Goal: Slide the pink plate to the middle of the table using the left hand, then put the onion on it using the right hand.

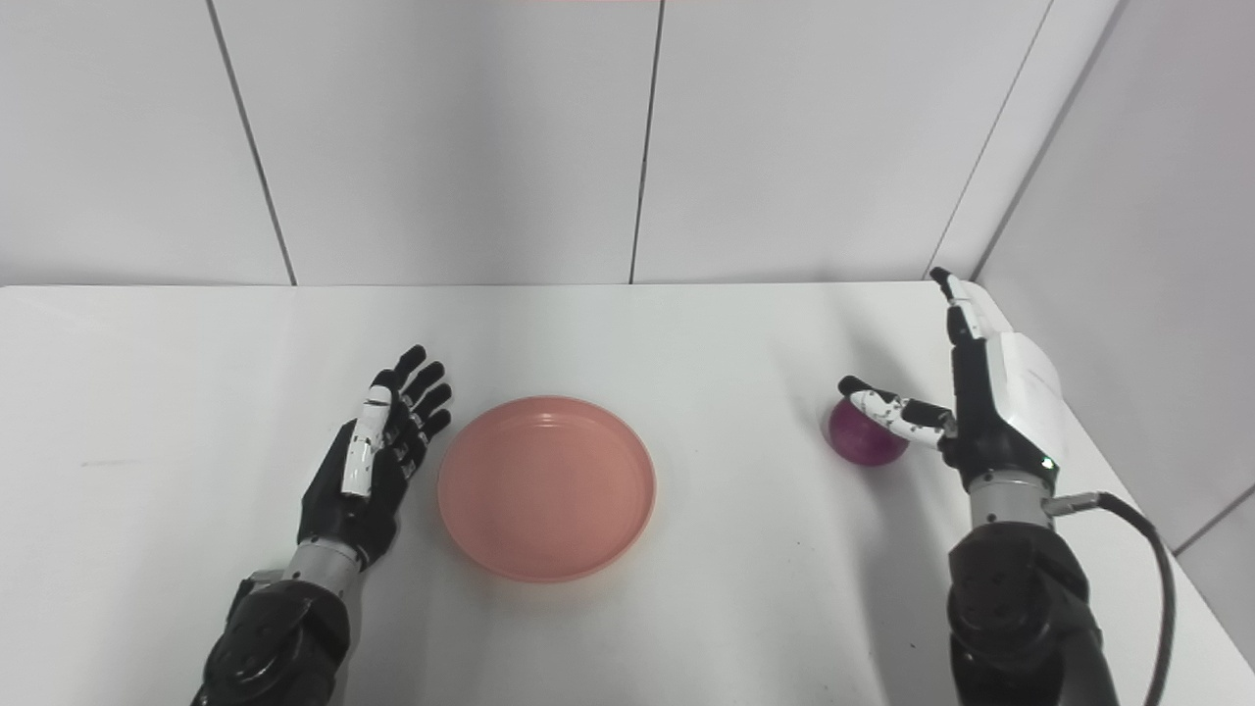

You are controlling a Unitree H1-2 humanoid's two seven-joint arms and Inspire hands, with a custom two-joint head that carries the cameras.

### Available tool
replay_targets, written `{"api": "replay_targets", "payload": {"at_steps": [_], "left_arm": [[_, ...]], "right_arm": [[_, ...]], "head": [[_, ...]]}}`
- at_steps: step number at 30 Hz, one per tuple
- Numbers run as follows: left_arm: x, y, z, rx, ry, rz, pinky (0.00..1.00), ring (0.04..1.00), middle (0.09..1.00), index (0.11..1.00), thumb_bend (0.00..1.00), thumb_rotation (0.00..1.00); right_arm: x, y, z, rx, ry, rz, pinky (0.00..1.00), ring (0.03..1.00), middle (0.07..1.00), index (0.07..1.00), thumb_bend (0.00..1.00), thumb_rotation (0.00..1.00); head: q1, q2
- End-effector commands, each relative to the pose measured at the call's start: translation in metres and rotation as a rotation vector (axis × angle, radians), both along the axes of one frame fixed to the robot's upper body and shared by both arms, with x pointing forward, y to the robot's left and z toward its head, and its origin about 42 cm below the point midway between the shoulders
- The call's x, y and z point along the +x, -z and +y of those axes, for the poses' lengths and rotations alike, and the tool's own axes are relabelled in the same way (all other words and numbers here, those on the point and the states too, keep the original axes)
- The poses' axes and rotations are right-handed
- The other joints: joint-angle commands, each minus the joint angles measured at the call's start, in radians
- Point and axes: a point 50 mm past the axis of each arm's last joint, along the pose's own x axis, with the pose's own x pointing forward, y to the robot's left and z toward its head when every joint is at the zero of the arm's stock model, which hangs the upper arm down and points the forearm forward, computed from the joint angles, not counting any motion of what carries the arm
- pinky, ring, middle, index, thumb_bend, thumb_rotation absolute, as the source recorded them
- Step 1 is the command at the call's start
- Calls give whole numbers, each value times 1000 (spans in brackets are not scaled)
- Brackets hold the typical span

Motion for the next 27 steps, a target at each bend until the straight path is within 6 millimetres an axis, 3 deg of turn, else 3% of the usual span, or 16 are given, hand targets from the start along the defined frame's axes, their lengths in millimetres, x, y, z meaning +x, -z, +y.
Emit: {"api": "replay_targets", "payload": {"at_steps": [1,6,15,27], "left_arm": [[0,-3,-2,6,14,-9,953,946,947,934,455,1000],[0,-3,-2,1,18,-13,959,952,951,936,451,1000],[0,-3,-1,1,15,-11,958,950,950,936,453,1000],[0,-3,-2,0,7,-6,956,949,950,936,447,1000]], "right_arm": [[1,-14,-8,-46,-6,-33,779,902,953,966,944,326],[4,-6,-17,-47,0,38,785,898,951,973,987,378],[6,4,-28,-9,3,110,819,912,953,962,1000,332],[14,16,-33,-11,-7,190,828,917,940,946,1000,373]], "head": [[0,-1],[0,-1],[-5,1],[-5,3]]}}
